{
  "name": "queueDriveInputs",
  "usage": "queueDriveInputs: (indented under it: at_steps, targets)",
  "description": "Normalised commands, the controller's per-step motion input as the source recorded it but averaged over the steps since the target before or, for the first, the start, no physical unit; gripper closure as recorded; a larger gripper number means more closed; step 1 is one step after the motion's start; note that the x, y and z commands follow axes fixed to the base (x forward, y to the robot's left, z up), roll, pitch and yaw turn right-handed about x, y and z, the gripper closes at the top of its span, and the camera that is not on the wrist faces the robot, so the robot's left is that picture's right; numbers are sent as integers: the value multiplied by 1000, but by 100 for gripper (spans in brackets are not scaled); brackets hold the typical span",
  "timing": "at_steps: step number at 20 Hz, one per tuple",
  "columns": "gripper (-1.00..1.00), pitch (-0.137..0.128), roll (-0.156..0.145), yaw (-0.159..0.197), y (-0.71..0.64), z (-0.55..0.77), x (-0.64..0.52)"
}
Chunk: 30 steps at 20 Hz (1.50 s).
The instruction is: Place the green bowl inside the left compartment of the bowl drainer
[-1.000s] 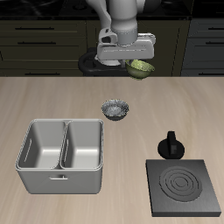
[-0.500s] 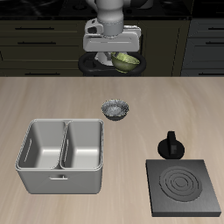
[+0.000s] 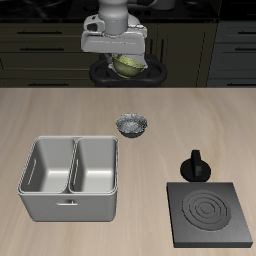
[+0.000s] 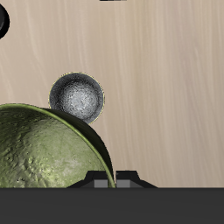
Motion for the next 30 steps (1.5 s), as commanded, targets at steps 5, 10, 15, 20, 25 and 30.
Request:
queueDriveInputs:
  at_steps: [5, 10, 15, 20, 25, 30]
  targets:
    - [100, -18, 4, 7, -78, 148, 85]
    - [100, -8, 33, 30, 45, 214, 360]
    - [100, -18, 31, 2, 63, 223, 294]
    - [100, -5, 13, 24, 7, 100, 341]
    - [100, 19, -17, 44, -199, 74, 444]
    - [100, -7, -20, 21, -230, 138, 346]
